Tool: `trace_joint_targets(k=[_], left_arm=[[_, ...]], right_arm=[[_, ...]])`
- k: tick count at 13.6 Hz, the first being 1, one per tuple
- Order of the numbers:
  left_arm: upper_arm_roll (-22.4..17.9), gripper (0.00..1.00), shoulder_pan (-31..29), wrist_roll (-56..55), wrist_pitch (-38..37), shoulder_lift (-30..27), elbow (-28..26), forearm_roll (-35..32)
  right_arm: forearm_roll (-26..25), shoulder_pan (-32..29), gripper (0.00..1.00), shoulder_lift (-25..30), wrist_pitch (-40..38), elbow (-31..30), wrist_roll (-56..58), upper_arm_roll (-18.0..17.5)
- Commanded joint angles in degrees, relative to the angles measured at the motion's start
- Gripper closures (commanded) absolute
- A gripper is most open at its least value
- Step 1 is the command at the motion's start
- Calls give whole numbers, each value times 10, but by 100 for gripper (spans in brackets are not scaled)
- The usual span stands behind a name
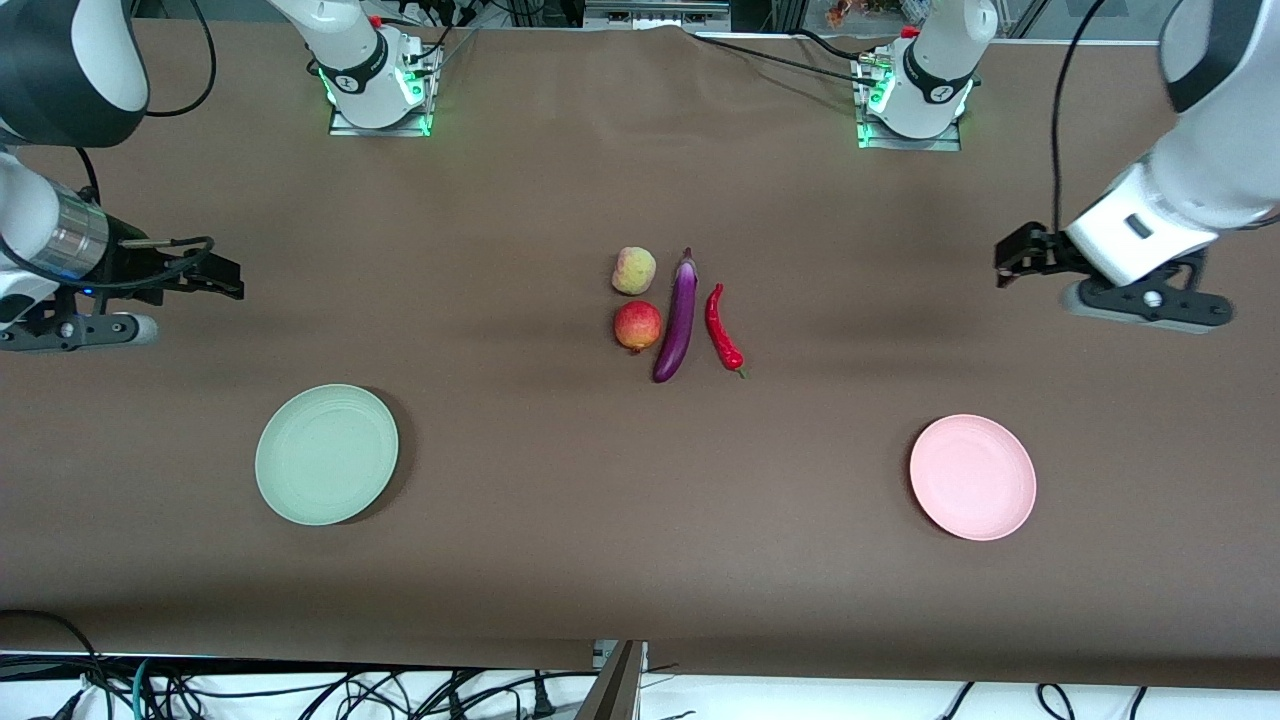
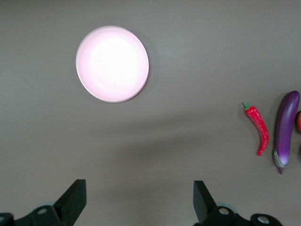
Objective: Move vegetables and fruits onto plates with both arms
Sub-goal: 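Reach the left gripper to the chili while the right gripper reaches the peach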
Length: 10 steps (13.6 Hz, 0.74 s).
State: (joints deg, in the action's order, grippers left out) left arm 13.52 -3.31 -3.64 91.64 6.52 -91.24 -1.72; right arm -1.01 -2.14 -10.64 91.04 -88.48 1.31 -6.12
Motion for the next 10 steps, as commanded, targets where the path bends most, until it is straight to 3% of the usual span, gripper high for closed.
trace_joint_targets(k=[1, 5, 10], left_arm=[[27, 0, 9, -78, -9, 38, 15, 8], [43, 0, 33, -193, 74, 117, 5, 63], [42, 0, 116, -320, 200, 213, -16, 56]], right_arm=[[0, 20, 0, -7, -6, 14, -11, -1], [2, 63, 0, -31, 9, 10, -72, -1], [7, 145, 0, -90, 71, 9, -181, -2]])
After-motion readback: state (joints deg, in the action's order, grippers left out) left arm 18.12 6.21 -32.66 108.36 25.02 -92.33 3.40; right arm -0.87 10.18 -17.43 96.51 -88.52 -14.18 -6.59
